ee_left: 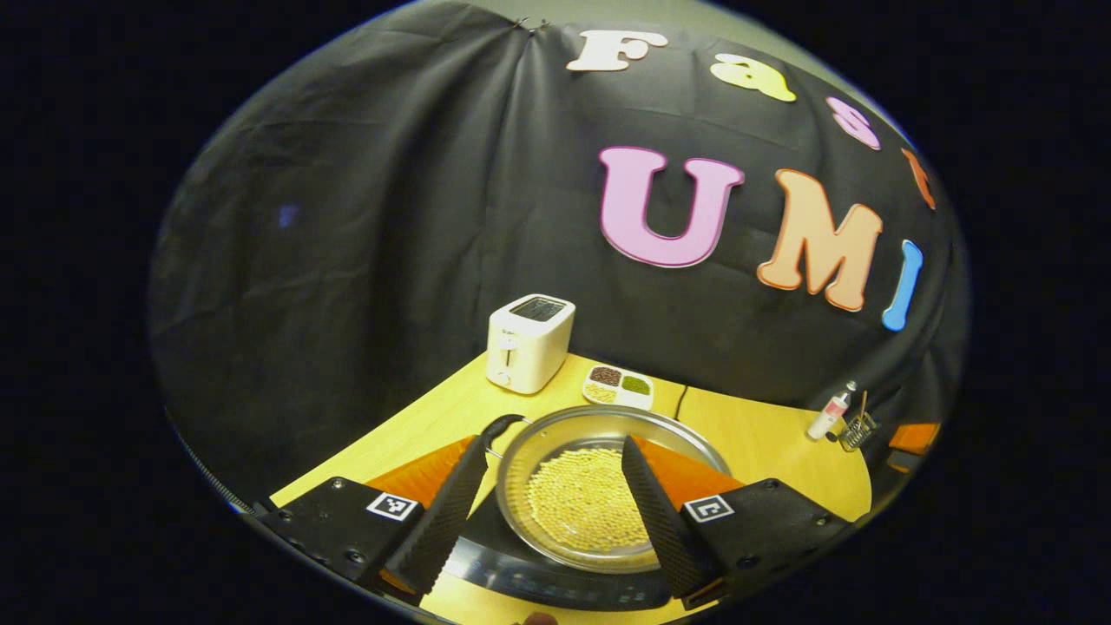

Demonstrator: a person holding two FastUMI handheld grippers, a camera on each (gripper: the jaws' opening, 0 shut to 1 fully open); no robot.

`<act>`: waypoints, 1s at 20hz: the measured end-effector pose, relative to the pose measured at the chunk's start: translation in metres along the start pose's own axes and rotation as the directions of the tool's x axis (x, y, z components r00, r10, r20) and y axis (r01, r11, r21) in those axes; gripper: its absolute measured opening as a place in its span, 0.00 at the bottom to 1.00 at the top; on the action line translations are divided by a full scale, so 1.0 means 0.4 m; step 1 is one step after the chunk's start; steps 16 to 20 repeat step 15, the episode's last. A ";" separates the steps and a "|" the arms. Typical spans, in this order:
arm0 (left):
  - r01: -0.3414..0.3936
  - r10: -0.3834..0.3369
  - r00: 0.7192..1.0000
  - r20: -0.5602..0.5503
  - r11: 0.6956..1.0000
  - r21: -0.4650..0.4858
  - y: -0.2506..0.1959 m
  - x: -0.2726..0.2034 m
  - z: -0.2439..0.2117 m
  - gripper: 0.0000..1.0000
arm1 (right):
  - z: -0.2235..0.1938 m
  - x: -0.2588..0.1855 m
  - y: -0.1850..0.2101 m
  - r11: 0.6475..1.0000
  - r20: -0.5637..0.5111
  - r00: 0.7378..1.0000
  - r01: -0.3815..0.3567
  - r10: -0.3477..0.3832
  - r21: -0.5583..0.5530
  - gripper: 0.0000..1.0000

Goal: First push the handle of the pot to place it horizontally, then grasp the pot with both hands and set it on the induction cooktop.

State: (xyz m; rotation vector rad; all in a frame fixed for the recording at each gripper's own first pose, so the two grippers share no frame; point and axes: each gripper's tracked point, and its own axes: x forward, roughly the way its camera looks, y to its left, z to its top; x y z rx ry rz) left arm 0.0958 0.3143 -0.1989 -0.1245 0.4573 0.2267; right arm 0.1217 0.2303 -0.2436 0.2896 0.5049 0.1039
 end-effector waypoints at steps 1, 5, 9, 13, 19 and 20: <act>0.006 -0.006 1.000 0.002 1.000 0.015 -0.048 -0.030 0.005 0.92 | 0.037 -0.025 -0.004 0.999 0.026 1.000 -0.017 0.018 -0.030 0.91; 0.019 -0.028 0.993 0.113 0.996 0.082 -0.226 -0.155 0.074 0.96 | 0.168 -0.138 -0.035 0.992 0.124 0.989 -0.072 0.085 -0.108 1.00; 0.056 -0.077 0.973 0.215 0.993 0.103 -0.416 -0.258 0.119 0.96 | 0.256 -0.226 -0.101 0.985 0.185 0.976 -0.087 0.114 -0.147 1.00; 0.053 -0.111 0.948 0.297 0.979 0.196 -0.543 -0.318 0.134 0.95 | 0.309 -0.296 -0.196 0.976 0.240 0.965 -0.053 0.104 -0.210 1.00; 0.067 -0.135 0.942 0.308 0.973 0.220 -0.599 -0.338 0.124 0.95 | 0.327 -0.328 -0.240 0.974 0.259 0.962 -0.031 0.091 -0.226 0.91; 0.067 -0.135 0.942 0.308 0.973 0.220 -0.599 -0.338 0.124 0.95 | 0.327 -0.328 -0.240 0.974 0.259 0.962 -0.031 0.091 -0.226 0.91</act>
